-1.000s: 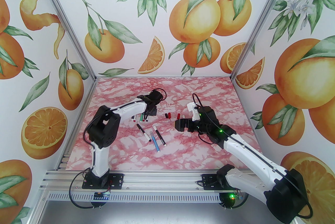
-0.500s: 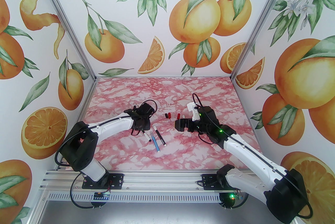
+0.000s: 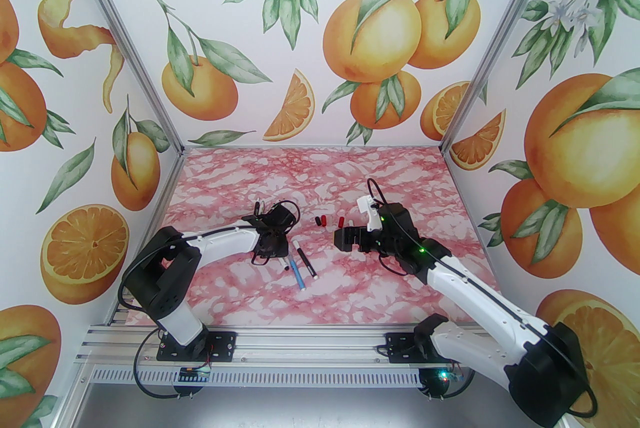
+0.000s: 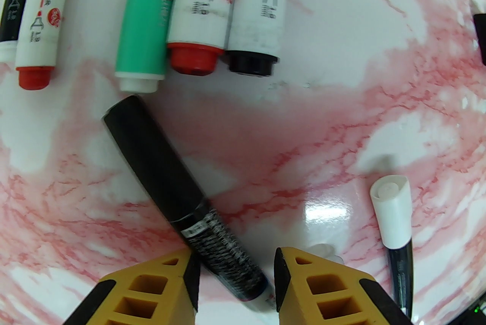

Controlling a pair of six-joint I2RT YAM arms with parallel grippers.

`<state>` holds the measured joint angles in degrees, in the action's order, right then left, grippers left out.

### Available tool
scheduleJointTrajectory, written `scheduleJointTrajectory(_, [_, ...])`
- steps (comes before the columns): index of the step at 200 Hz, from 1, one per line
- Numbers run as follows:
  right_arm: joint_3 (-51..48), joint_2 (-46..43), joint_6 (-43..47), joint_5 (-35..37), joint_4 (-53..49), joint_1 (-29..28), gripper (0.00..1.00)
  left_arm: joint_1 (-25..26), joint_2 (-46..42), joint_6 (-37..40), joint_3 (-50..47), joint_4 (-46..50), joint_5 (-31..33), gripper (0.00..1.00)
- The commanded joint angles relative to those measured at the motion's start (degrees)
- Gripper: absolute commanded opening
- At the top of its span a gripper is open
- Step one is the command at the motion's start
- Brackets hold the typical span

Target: Open the pen caps

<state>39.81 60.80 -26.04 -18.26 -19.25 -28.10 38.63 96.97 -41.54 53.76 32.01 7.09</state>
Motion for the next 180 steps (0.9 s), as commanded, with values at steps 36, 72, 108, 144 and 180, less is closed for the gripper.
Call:
scheduleJointTrajectory(36, [-1.28, 0.99, -0.40, -0.17, 2.62, -0.32, 1.00, -0.04, -1.08, 1.63, -2.05, 3.55, 4.17, 0.25])
scheduleJointTrajectory(72, [-1.58, 0.82, -0.71, -0.20, 2.76, -0.33, 1.00, -0.37, -2.29, 1.81, -3.38, 4.14, 4.69, 0.20])
scheduleJointTrajectory(108, [-2.06, 1.18, -3.01, -1.07, 5.44, -0.34, 1.00, -0.75, -7.45, 2.85, -4.60, 2.87, 3.04, 0.18])
scheduleJointTrajectory(144, [-1.60, 3.21, -10.66, -1.05, 10.08, -0.37, 0.98, -0.93, -16.13, 8.41, -7.61, -5.00, -4.80, 0.18])
scheduleJointTrajectory(180, [-2.65, 5.26, -17.90, -0.95, 18.93, -0.43, 0.94, -1.10, -22.59, 14.05, -10.37, -13.84, -13.25, 0.18])
